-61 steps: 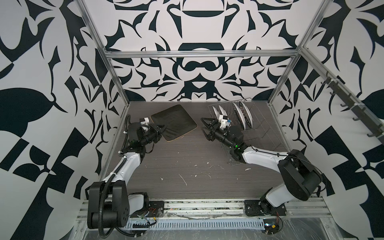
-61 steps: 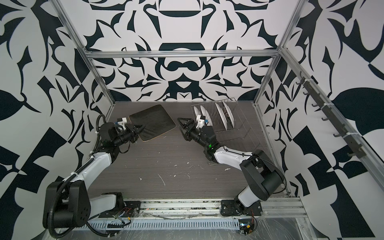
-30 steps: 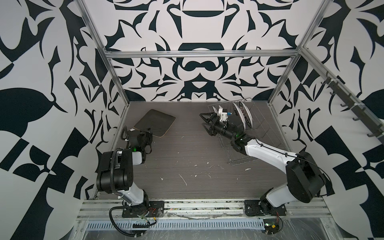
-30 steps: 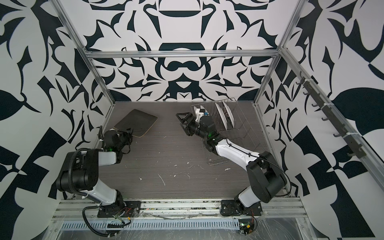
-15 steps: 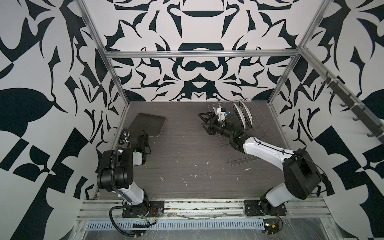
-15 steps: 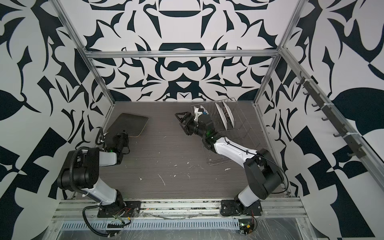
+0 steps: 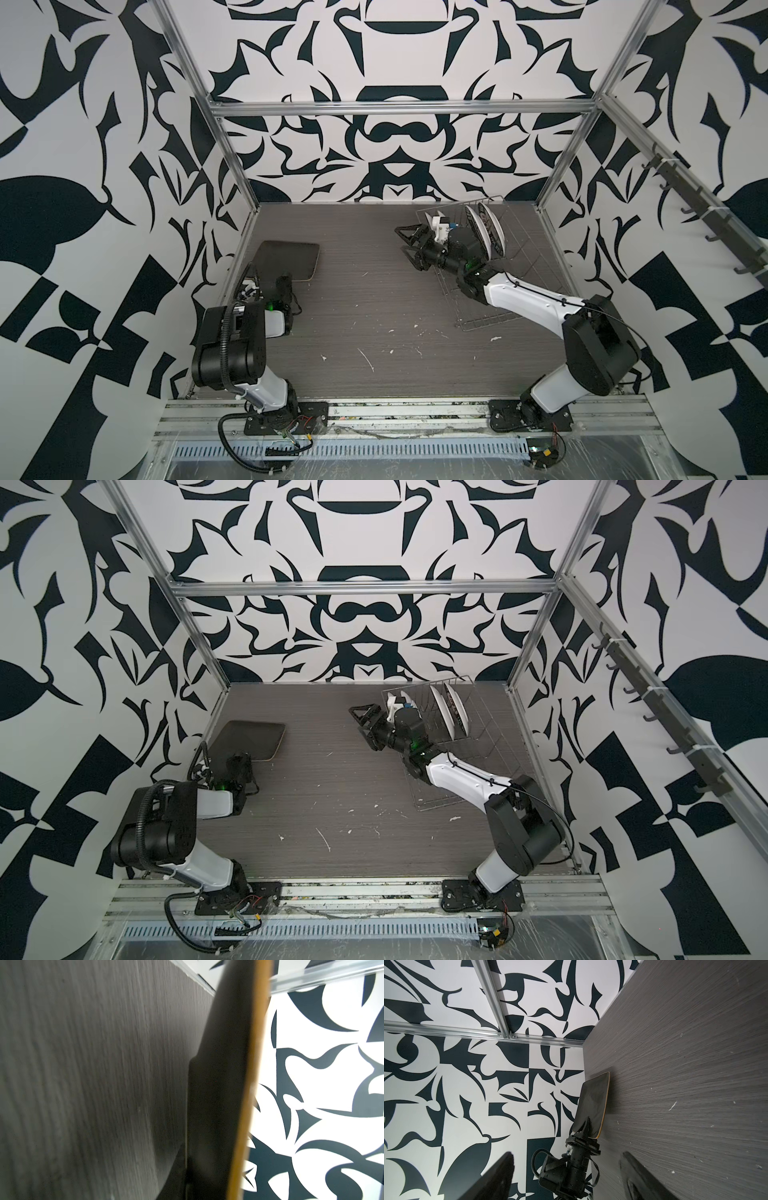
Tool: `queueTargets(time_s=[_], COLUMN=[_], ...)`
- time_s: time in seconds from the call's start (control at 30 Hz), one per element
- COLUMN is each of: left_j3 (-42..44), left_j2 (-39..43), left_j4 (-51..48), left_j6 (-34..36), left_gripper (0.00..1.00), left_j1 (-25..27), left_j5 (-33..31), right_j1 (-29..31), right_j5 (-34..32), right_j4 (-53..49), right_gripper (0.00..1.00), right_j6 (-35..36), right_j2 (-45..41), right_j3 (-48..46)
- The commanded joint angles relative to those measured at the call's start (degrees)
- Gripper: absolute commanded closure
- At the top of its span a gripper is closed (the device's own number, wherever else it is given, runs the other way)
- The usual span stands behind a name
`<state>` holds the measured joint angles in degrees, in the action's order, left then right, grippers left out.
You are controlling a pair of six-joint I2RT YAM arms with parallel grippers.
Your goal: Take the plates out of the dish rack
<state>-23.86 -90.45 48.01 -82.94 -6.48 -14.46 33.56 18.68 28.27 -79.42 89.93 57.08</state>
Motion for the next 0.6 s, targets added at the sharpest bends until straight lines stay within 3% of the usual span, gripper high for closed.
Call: queueTargets(time_s=[0.0, 0.57], left_j3=[-1.65, -3.81], left_j2=[3.03, 3.01], left_j4=[8.47, 3.67], left_j6=[-0.47, -0.05], left_gripper=[1.0, 1.0], left_j1=[-0.79, -2.92], left_j5=[-2.02, 0.24], right_j1=[-0.12, -0.1], right_j5=[0.22, -0.39], right_j4=[-0.44, -2.55], right_gripper=[0.17, 0.18], right_j6=[1.85, 2.12], right_j2=[-2.78, -3.71], right_j3=[1.53, 1.18])
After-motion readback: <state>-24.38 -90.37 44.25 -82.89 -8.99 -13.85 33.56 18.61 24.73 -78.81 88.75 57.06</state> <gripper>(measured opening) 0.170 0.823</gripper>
